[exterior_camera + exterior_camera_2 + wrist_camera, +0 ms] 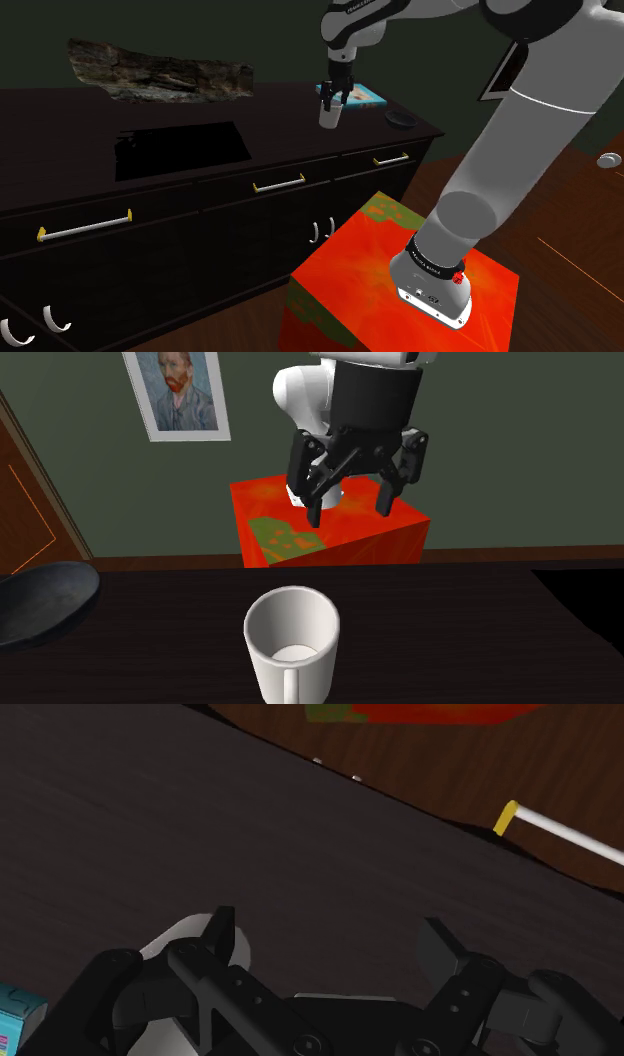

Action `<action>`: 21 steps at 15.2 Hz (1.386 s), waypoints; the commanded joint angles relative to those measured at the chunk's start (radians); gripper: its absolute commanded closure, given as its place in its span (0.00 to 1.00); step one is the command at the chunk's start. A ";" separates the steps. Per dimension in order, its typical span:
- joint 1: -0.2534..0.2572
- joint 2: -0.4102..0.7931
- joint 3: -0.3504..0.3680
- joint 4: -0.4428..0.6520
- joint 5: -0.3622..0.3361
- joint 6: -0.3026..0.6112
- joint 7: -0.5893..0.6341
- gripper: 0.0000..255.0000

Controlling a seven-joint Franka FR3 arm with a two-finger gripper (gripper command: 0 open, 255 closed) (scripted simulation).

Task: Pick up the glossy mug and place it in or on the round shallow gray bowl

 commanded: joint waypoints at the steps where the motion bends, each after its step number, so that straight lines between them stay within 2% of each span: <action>1: -0.014 0.071 -0.011 0.067 0.026 0.017 -0.039 0.00; 8: -0.074 0.308 -0.014 0.319 0.120 0.036 -0.141 0.00; 15: -0.080 0.347 -0.009 0.276 0.132 0.116 -0.148 0.00; 21: -0.081 0.351 -0.009 0.273 0.133 0.123 -0.149 0.00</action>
